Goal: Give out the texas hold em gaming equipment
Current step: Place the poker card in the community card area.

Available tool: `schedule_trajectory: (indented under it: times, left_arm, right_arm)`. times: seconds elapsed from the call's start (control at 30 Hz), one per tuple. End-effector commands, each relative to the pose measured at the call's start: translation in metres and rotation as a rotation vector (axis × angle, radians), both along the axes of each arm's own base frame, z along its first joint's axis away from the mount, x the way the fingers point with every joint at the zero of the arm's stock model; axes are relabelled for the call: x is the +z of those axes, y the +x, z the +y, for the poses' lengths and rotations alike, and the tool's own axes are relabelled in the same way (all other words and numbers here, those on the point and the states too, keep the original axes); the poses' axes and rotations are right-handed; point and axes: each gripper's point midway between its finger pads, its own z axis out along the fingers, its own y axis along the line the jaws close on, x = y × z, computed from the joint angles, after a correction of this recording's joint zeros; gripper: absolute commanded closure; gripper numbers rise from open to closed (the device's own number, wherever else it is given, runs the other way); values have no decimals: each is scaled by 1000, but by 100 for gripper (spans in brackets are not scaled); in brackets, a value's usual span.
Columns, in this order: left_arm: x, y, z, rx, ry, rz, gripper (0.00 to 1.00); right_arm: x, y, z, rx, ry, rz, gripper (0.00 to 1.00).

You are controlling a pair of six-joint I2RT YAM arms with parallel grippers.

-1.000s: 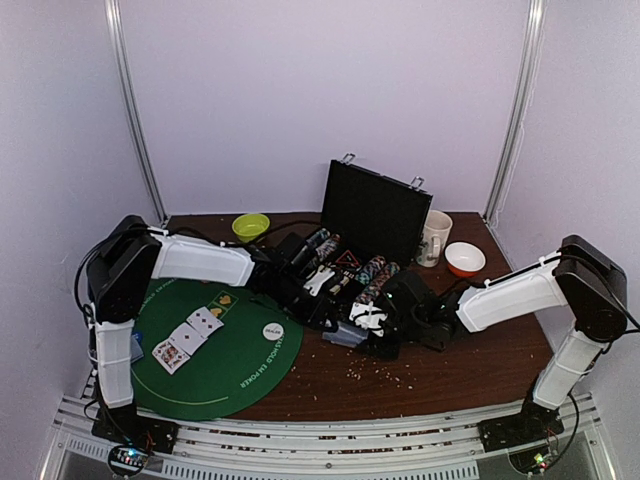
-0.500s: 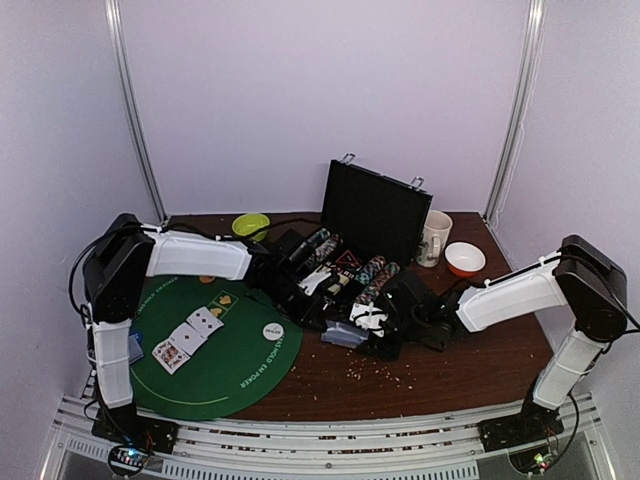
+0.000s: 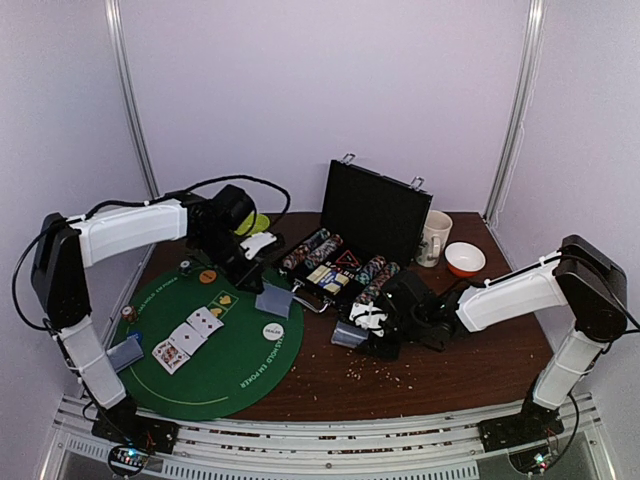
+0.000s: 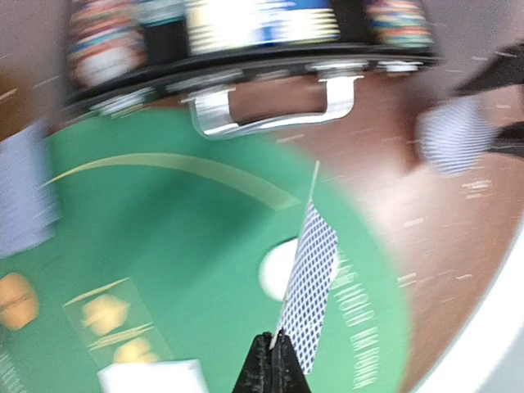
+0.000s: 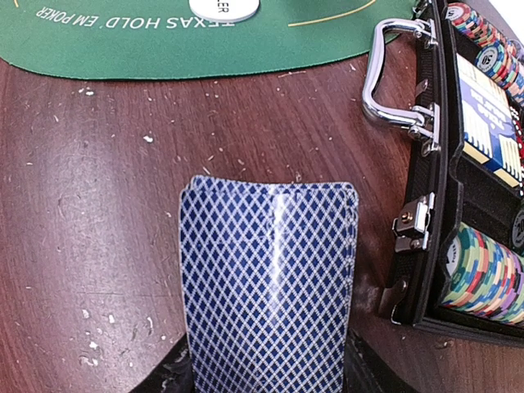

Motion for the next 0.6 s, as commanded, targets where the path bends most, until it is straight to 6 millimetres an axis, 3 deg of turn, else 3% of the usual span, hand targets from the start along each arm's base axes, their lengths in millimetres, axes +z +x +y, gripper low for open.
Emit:
schedule_trajectory:
  times: [0.0,0.13,0.33,0.47,0.57]
  left_arm:
    - [4,17,68,5,216,-154,100]
    - [-8,16,91,-24,336,-164,100]
    - [-19,18,102,-18,334,-118,100]
    - [-41,27,126,11,478,-117,100]
    - [-50,40,128,23,516,-143,100]
  right_arm:
    - [7,6,4,-13,17,-10,47]
    - [8,6,4,-13,16,-11,47]
    - [8,6,4,-13,16,-10,47]
    - [9,6,4,-14,16,-10,47]
    - [9,7,4,-16,16,-12,47]
